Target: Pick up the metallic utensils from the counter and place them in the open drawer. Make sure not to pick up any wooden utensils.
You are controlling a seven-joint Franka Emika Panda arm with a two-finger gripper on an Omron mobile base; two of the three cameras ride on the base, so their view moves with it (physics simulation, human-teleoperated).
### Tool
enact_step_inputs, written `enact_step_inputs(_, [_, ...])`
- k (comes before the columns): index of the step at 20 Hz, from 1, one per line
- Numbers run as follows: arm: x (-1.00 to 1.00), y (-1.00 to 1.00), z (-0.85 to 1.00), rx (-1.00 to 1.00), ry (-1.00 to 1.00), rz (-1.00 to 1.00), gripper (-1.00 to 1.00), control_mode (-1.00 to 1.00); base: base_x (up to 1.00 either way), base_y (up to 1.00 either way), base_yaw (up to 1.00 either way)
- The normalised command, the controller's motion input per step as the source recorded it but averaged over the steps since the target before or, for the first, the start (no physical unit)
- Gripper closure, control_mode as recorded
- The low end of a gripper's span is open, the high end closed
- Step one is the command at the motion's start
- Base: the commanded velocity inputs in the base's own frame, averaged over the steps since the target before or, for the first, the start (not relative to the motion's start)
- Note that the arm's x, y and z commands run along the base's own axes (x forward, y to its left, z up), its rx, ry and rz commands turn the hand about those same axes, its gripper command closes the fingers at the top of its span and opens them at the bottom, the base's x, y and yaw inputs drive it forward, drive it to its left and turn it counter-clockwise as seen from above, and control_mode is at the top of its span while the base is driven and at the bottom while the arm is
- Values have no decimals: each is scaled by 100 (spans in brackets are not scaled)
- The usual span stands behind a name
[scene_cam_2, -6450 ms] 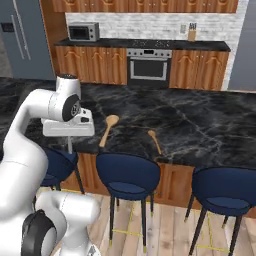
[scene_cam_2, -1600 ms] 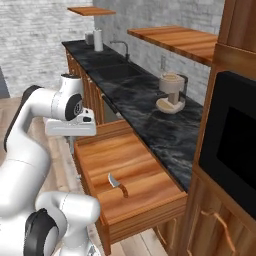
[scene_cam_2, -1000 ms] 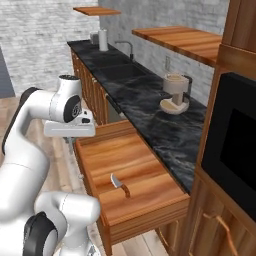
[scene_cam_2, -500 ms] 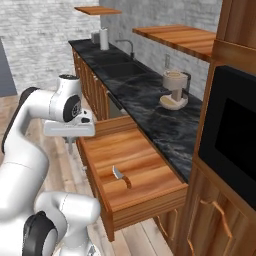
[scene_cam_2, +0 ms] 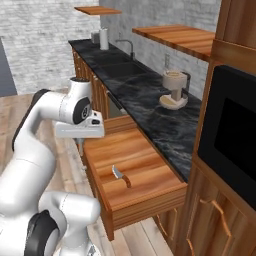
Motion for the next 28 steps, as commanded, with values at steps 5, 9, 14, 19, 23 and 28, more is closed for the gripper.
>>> enact_step_inputs(5, [86,-53,-42,-4,13,6,100,-100,0,0,0])
enact_step_inputs(9, [91,-2,-57,-20,6,7,100,-100,0,0,0])
enact_step_inputs(14, [53,0,-62,-20,11,13,100,-100,0,0,0])
enact_step_inputs(19, [47,0,-49,-3,16,13,100,-100,0,0,0])
enact_step_inputs(23, [38,0,-41,0,8,10,100,-100,0,0,0])
enact_step_inputs(28, [33,0,-41,0,1,12,100,-100,0,0,0])
